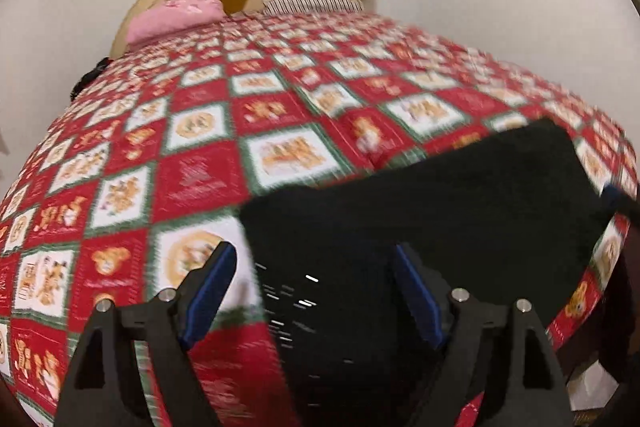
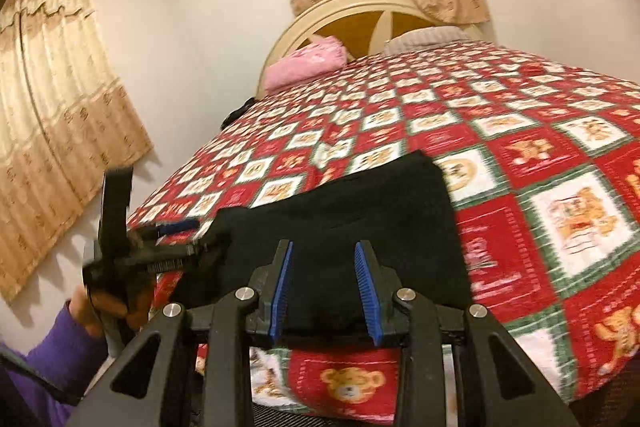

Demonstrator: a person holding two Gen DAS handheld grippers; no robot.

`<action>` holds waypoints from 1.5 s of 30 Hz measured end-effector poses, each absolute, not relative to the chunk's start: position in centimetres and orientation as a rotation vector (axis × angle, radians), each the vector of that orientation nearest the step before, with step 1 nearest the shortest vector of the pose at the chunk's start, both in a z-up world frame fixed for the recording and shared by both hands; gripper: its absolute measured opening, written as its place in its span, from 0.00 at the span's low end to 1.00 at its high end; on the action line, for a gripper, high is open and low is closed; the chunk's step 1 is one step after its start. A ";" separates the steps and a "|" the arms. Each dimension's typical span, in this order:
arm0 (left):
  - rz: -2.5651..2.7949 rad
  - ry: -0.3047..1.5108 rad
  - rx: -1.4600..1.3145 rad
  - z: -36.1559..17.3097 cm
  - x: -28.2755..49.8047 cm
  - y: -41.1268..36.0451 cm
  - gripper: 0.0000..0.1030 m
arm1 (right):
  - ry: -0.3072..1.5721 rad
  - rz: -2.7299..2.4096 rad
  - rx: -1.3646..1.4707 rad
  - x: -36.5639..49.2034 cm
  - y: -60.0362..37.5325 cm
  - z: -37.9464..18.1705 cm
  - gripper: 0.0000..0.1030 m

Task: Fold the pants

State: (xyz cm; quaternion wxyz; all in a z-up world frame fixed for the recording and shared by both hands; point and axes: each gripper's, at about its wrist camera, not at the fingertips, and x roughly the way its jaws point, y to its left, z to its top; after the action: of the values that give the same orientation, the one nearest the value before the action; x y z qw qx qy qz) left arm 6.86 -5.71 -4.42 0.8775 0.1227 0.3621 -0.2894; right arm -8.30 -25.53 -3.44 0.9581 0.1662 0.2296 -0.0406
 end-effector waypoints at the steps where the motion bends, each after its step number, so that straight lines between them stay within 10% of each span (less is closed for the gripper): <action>1: -0.600 0.770 0.259 -4.8 6.7 -6.1 0.80 | 0.461 -0.090 0.335 -8.6 -25.8 -3.3 0.33; 17: -0.572 0.838 0.159 -5.8 6.8 -5.4 0.92 | 0.476 -0.144 0.365 -8.6 -26.5 -3.9 0.33; 22: -0.564 0.849 0.148 -6.0 6.7 -5.3 0.93 | 0.448 -0.204 0.386 -9.1 -27.4 -3.8 0.55; 45: -0.560 0.838 0.107 -6.4 3.8 -3.9 0.95 | 0.469 -0.290 0.376 -9.9 -29.7 -3.7 0.55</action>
State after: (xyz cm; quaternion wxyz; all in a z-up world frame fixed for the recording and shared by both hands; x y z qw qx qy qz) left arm 3.80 -3.91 -6.42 0.8743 0.0513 0.4014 -0.2681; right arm -9.92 -29.67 -3.69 0.9448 0.1844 0.2303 -0.1424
